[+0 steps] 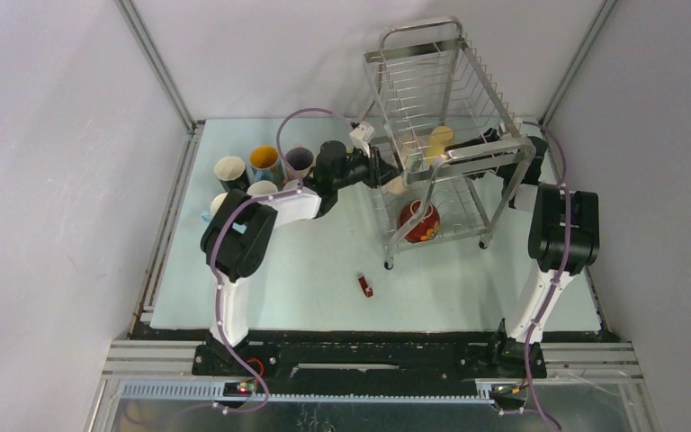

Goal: Unload the cups from the dish rack
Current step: Unload the cup from the dish rack.

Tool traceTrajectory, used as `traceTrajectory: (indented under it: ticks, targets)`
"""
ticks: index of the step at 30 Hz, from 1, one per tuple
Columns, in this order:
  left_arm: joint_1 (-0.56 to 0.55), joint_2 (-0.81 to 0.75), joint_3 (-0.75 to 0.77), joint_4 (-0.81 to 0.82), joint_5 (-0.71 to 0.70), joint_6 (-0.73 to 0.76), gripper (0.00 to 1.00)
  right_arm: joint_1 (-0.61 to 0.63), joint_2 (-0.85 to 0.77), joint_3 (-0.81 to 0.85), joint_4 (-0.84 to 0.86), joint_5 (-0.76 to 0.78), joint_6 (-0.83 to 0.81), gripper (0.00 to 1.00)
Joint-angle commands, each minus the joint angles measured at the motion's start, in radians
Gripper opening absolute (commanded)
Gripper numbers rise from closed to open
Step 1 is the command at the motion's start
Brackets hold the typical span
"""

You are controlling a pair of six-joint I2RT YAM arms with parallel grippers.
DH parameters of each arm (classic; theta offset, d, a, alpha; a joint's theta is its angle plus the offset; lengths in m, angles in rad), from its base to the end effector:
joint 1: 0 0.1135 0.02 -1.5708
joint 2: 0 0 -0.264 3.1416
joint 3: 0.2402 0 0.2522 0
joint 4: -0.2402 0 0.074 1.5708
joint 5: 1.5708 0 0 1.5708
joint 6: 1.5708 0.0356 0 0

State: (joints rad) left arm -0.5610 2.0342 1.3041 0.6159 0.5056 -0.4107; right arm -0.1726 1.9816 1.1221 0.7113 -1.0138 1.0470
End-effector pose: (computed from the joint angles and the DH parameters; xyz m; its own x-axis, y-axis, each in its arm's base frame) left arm 0.3846 -0.2620 0.2190 -0.4370 -0.1380 -0.8888 0.7618 0.4687 -0.4473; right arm 0.4215 -0.0428 0.1954 -0.7103 0.5885 -0.3862 -0.2423 0.3106 0.9191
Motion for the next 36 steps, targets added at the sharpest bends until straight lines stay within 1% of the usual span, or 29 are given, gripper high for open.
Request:
traceTrajectory:
  ticks: [1,8,16,27,36]
  targets:
    - [0.007,-0.137,-0.013,0.143,-0.034,0.010,0.00,-0.018,-0.075,-0.014,0.117,0.015,0.047,0.71]
    - [0.007,-0.155,-0.027,0.151,-0.043,0.004,0.00,-0.038,-0.120,-0.042,0.090,0.060,0.044,0.72]
    - [0.011,-0.160,-0.024,0.153,-0.048,-0.024,0.00,-0.074,-0.184,-0.070,-0.067,0.167,-0.033,0.72]
    - [0.024,-0.163,0.042,0.134,-0.059,-0.196,0.00,-0.141,-0.269,-0.108,-0.218,0.299,-0.067,0.74]
    - [0.039,-0.171,0.108,0.076,-0.073,-0.317,0.00,-0.184,-0.291,-0.117,-0.217,0.319,-0.037,0.74]
